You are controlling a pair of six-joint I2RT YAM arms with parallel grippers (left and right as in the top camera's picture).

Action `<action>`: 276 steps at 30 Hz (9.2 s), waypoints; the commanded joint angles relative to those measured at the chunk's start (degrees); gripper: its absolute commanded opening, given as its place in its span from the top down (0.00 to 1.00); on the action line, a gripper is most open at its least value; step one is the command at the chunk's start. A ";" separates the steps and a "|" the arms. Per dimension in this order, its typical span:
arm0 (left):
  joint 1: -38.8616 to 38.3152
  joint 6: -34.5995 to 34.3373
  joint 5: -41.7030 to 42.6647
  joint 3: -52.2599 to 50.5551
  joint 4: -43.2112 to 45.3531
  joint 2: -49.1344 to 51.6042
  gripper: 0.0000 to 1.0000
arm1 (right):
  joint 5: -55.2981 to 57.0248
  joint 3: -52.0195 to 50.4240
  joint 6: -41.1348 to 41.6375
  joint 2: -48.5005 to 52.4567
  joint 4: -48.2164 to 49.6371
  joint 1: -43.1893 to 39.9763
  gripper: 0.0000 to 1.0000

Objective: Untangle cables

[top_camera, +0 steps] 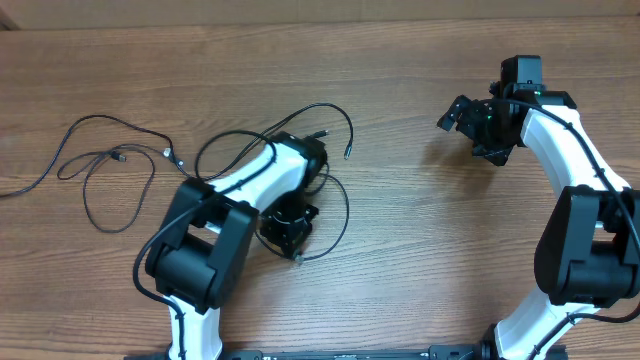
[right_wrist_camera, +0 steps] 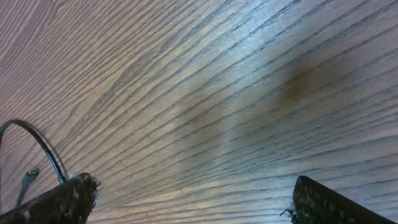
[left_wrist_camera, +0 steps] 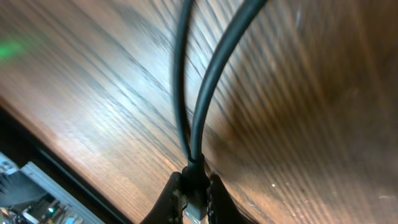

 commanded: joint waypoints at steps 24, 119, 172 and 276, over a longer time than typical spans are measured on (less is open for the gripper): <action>0.76 1.25 -8.87 -0.98 0.96 0.42 0.53 | 0.17 0.92 0.04 -1.42 0.11 0.04 0.00; 7.69 44.41 -14.75 -21.66 27.02 -3.19 0.96 | 0.17 0.92 0.02 -1.42 0.11 0.04 0.00; 12.92 47.56 -10.29 -22.25 28.52 -24.48 0.96 | 0.17 0.92 0.04 -1.42 0.11 0.04 0.00; 13.09 70.20 -21.97 -6.73 28.61 -8.07 0.24 | 0.20 0.92 0.04 -1.42 0.11 0.04 0.00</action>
